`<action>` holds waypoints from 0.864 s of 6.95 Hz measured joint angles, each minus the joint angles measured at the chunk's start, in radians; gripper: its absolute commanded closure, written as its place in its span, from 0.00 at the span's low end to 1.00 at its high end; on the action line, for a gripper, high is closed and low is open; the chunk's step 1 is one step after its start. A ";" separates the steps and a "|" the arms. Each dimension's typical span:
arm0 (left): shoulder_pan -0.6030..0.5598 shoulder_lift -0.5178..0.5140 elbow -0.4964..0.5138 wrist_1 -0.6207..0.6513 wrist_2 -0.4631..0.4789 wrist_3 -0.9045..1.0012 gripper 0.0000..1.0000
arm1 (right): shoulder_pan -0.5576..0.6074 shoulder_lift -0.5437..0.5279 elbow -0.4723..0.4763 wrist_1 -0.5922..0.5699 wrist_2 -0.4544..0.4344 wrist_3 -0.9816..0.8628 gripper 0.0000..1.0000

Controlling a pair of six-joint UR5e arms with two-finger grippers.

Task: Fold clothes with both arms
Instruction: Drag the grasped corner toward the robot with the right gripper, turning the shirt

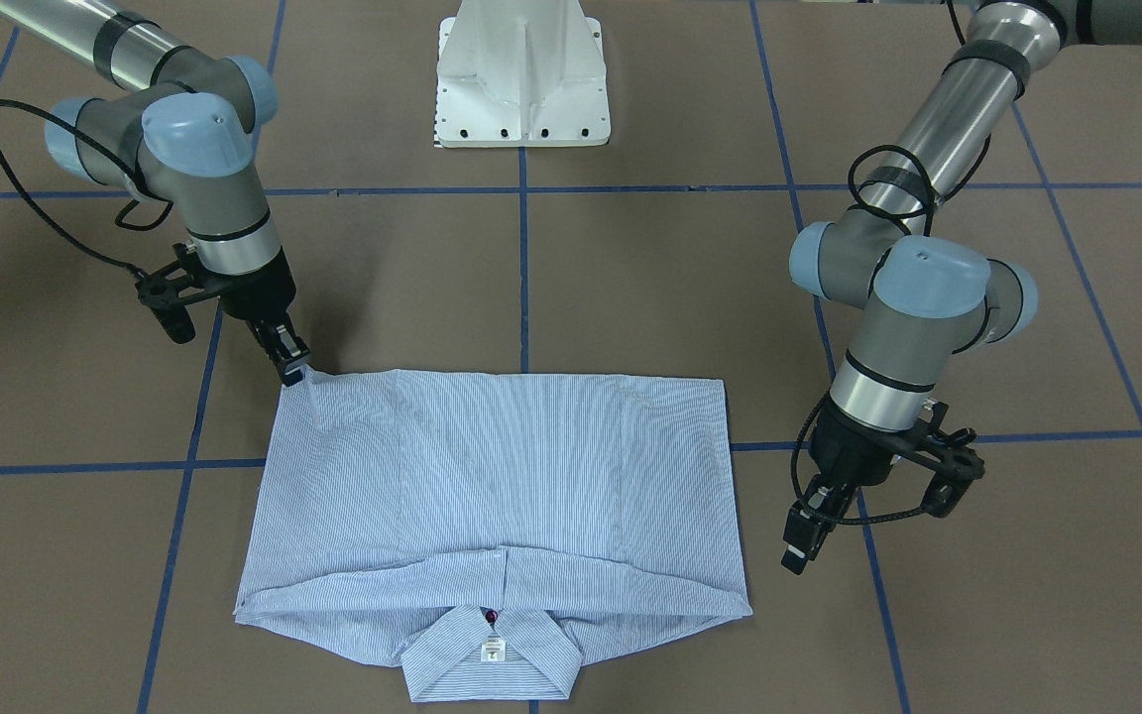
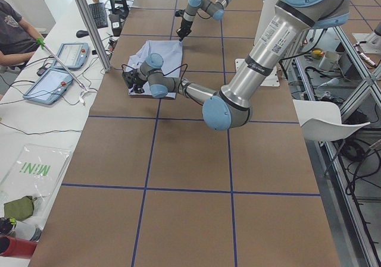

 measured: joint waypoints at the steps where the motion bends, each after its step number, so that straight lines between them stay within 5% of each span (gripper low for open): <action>1: 0.004 0.006 -0.023 0.003 -0.004 -0.004 0.62 | -0.043 -0.090 0.114 -0.004 0.029 0.015 1.00; 3: 0.029 0.038 -0.096 0.007 -0.010 -0.011 0.62 | -0.189 -0.261 0.302 -0.008 0.082 0.049 1.00; 6: 0.071 0.131 -0.259 0.007 -0.079 -0.013 0.61 | -0.410 -0.343 0.382 -0.013 0.183 0.083 1.00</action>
